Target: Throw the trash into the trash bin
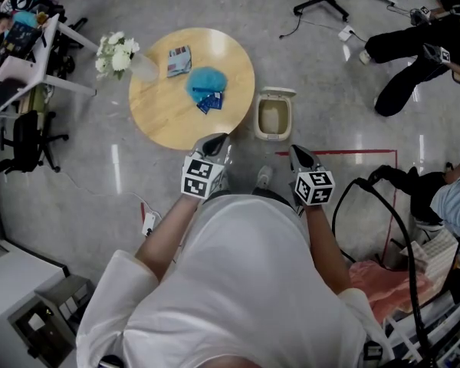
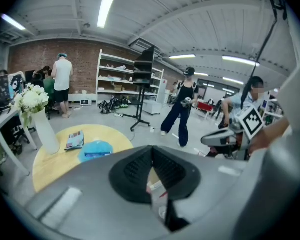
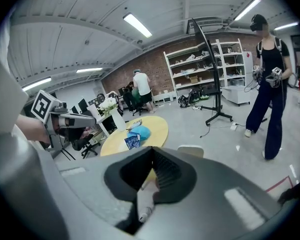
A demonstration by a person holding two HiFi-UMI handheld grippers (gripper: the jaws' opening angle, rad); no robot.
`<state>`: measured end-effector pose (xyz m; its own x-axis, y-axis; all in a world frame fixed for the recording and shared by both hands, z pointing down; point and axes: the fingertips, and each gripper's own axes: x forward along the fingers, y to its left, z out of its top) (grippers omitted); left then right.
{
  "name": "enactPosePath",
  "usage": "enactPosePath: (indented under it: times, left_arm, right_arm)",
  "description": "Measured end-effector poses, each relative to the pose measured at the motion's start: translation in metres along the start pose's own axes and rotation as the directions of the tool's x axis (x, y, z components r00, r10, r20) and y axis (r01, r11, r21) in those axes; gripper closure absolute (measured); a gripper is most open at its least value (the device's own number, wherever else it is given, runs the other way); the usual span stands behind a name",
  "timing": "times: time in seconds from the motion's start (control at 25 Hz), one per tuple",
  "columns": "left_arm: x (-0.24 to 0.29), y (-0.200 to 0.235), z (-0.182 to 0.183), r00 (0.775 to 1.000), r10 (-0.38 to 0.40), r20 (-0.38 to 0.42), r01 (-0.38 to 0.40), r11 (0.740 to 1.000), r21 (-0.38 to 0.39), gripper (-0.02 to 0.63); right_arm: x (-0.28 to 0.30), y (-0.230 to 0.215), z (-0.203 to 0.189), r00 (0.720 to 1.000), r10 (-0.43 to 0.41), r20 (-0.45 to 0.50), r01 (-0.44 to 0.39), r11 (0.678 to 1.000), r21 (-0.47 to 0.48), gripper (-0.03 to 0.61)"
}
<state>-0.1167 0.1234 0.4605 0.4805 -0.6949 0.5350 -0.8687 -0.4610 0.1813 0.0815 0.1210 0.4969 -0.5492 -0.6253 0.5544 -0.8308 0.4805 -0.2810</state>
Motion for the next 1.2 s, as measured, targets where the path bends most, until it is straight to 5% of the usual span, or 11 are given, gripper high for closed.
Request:
enactPosePath:
  times: [1.2]
  left_arm:
    - [0.02,-0.025,-0.02,0.991,0.121,-0.053,-0.124,0.991,-0.053,0.607]
  right_arm:
    - [-0.015,-0.052,-0.008,0.997,0.076,-0.015,-0.076,0.997,-0.011,0.577]
